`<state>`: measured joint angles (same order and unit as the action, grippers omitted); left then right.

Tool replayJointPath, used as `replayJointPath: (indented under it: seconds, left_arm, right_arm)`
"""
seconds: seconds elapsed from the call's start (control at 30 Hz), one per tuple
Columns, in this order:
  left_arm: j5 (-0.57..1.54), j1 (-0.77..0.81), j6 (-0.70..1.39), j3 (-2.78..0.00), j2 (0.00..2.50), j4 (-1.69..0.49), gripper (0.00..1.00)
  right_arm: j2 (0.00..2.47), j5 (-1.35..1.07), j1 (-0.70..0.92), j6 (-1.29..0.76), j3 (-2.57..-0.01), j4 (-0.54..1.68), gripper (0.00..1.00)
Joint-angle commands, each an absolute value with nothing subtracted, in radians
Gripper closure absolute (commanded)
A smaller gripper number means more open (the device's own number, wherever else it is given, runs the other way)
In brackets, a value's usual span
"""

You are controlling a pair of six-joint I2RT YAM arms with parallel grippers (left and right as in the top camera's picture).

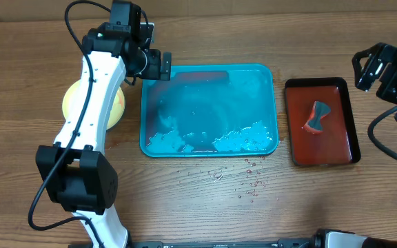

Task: Clean dirty plates on tray and stack at the side
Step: 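Carry the sponge to the dark red tray and release it with the right gripper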

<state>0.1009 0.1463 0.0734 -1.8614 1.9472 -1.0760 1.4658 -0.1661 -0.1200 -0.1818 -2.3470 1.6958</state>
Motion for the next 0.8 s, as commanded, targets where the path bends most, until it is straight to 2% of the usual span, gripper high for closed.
replayJointPath:
  seconds: [0.0,0.23,0.43,0.77]
  left_arm:
    - [0.097,0.155,0.059,-1.876,1.947,-1.073,0.00]
    - [0.097,0.145,0.059,-1.876,1.947,-1.073,0.00]
    - [0.097,0.145,0.059,-1.876,1.947,-1.073,0.00]
    - [0.097,0.149,0.059,-1.876,1.947,-1.073,0.00]
  right_arm:
    - [1.461,-0.105,-0.118,-0.163,-2.344,1.693,0.00]
    - [1.482,-0.064,-0.118,-0.117,-2.326,1.655,0.00]
    - [1.443,-0.089,-0.118,-0.103,-2.189,1.390,0.00]
    - [1.123,-0.202,-0.083,-0.102,-1.520,0.777,0.00]
